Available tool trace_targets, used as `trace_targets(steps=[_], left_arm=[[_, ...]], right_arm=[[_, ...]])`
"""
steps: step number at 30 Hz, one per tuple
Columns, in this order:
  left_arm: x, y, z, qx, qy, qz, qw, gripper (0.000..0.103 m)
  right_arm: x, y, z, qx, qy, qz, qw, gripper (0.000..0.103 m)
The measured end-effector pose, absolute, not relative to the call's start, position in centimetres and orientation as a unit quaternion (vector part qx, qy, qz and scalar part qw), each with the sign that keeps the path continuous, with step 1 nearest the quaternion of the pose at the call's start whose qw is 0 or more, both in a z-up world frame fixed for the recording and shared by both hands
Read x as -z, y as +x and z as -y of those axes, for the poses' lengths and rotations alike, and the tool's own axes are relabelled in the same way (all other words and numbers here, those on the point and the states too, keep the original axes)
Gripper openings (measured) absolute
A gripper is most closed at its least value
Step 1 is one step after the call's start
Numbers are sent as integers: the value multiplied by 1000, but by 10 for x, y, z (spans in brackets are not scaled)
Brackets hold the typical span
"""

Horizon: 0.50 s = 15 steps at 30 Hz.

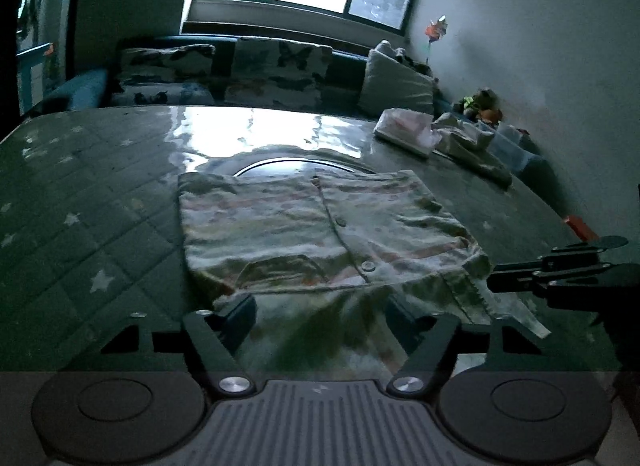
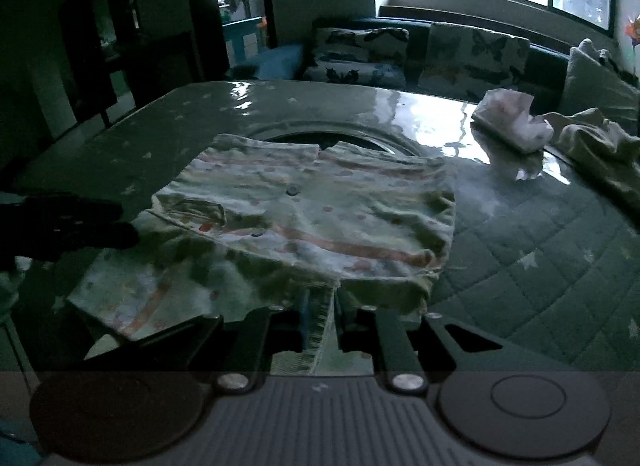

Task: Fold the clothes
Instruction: 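Fold the held edge over the shirt with the left gripper and release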

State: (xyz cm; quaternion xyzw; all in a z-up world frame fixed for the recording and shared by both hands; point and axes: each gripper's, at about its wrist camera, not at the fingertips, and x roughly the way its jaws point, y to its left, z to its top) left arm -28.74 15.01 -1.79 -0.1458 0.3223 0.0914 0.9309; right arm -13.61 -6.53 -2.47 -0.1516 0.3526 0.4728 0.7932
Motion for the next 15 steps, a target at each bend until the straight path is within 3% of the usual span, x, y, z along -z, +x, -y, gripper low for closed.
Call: trace_targets(steps=[3,9,15], left_arm=[[24,-278,-153,-86,-144,-333,928,56],[39,-269,-163,-90,-153,-348,921,44],[47,-270,-168,-87,-149,-346,922,45]], right_arm=[[27,-135,59,-485,-151,-349,788,13],[37,-133,41,-505,-150,-346,777,13],[54,-127,32,-504,-159,-355,771,13]])
